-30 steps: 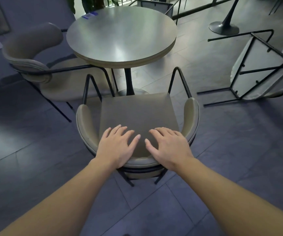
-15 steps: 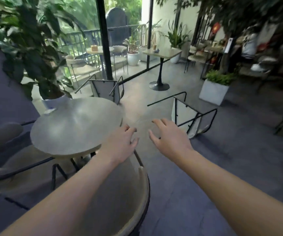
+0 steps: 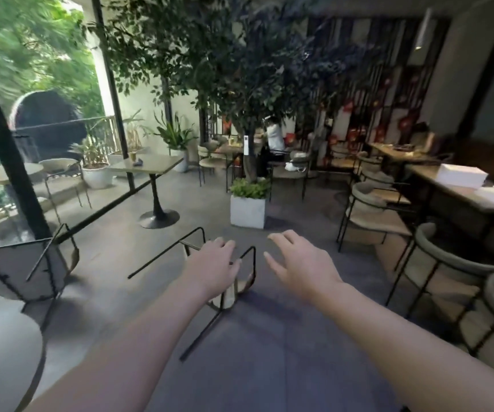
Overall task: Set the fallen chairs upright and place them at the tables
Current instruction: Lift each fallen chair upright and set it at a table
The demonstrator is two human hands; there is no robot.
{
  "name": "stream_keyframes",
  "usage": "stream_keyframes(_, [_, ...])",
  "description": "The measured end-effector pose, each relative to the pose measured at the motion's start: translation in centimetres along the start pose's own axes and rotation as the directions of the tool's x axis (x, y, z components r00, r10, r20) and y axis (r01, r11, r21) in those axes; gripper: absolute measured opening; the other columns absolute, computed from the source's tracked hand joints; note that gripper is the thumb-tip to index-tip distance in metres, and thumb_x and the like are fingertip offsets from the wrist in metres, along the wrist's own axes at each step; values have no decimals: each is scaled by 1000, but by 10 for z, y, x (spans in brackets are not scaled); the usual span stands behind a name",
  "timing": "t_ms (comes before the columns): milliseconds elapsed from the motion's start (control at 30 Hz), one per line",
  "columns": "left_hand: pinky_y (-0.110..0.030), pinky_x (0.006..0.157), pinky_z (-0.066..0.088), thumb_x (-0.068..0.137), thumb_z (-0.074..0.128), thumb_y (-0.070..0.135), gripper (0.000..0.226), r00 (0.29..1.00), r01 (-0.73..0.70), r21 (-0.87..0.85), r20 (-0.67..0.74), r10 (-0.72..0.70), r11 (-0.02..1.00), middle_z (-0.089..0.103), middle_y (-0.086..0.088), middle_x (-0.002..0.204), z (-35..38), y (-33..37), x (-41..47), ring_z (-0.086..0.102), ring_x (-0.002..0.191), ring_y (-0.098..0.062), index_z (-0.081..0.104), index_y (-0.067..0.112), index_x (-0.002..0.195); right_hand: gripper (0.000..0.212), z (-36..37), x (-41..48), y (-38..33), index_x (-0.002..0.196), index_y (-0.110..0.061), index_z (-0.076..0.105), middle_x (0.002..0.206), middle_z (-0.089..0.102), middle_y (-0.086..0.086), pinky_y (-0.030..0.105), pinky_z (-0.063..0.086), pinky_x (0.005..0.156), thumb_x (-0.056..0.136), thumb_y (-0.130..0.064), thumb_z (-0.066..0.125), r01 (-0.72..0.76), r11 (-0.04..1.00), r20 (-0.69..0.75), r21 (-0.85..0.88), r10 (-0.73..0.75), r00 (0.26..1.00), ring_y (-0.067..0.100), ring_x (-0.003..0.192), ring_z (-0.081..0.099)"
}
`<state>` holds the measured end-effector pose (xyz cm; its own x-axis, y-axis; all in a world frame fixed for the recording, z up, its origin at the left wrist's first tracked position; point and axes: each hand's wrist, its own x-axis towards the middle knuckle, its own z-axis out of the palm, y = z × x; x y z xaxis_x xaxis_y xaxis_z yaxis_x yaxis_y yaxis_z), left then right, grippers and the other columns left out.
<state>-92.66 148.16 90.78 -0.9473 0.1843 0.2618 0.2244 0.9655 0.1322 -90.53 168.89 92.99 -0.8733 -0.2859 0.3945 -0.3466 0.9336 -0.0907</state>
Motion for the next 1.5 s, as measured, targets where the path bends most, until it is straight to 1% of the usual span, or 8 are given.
stream_keyframes(233, [-47, 87, 52, 97, 43, 49, 42, 992, -122, -5, 42, 122, 993, 56, -4, 120, 32, 33, 135, 53, 115, -28, 53, 22, 127, 44, 30, 61, 94, 141, -31, 43, 133, 50, -6, 38, 49, 73, 103, -53, 37, -165, 986, 39, 9, 165, 986, 21, 115, 55])
stream_keyframes(467, [-40, 81, 52, 99, 41, 48, 42, 969, -245, -40, 12, 246, 969, 54, 1, 129, 56, 62, 290, 55, 118, -25, 48, 24, 134, 44, 61, 178, 187, 142, -31, 43, 134, 50, -7, 36, 45, 70, 103, -52, 38, -278, 960, 11, -23, 278, 961, 19, 115, 56])
stream_keyframes(633, [-40, 91, 50, 100, 42, 48, 45, 949, -314, -99, -11, 314, 944, 52, 2, 134, 81, 70, 394, 54, 118, -23, 47, 24, 137, 42, 83, 257, 239, 139, -33, 44, 131, 51, -7, 38, 54, 76, 103, -54, 38, -316, 946, -6, -77, 317, 948, 19, 112, 58])
stream_keyframes(767, [-44, 90, 50, 100, 41, 47, 43, 945, -321, -124, 18, 325, 939, 51, 3, 133, 110, 61, 473, 53, 117, -22, 47, 24, 136, 42, 110, 321, 277, 140, -34, 42, 130, 50, -8, 38, 54, 76, 103, -53, 36, -320, 943, 6, -90, 322, 947, 17, 113, 57])
stream_keyframes(900, [-44, 89, 51, 100, 40, 46, 41, 950, -311, -34, 30, 312, 950, 53, 0, 127, 144, 49, 560, 50, 119, -23, 49, 21, 131, 41, 145, 398, 324, 140, -35, 41, 128, 50, -10, 37, 54, 76, 104, -53, 36, -280, 959, -16, -51, 280, 960, 15, 108, 58])
stream_keyframes(1000, [-43, 83, 51, 100, 40, 46, 41, 966, -255, 18, 54, 254, 967, 51, 0, 129, 171, 40, 626, 46, 123, -23, 47, 23, 132, 41, 177, 465, 366, 139, -35, 41, 129, 50, -10, 38, 54, 75, 103, -53, 35, -216, 976, -20, -23, 216, 976, 16, 110, 56])
stream_keyframes(1200, [-44, 87, 52, 100, 41, 47, 41, 998, -58, 7, 7, 58, 998, 49, 2, 137, 193, 13, 758, 44, 126, -22, 46, 26, 135, 41, 217, 624, 444, 141, -35, 41, 131, 50, -11, 39, 56, 77, 103, -52, 36, -62, 995, 10, 72, 62, 998, 14, 108, 56])
stream_keyframes(1500, [-39, 93, 44, 101, 42, 41, 44, 958, 275, 50, -96, -269, 960, 47, 2, 139, 217, -92, 907, 44, 130, -22, 43, 26, 142, 47, 309, 849, 450, 145, -38, 40, 138, 46, -16, 40, 52, 80, 103, -57, 30, 255, 941, 87, 223, -280, 956, 15, 111, 59])
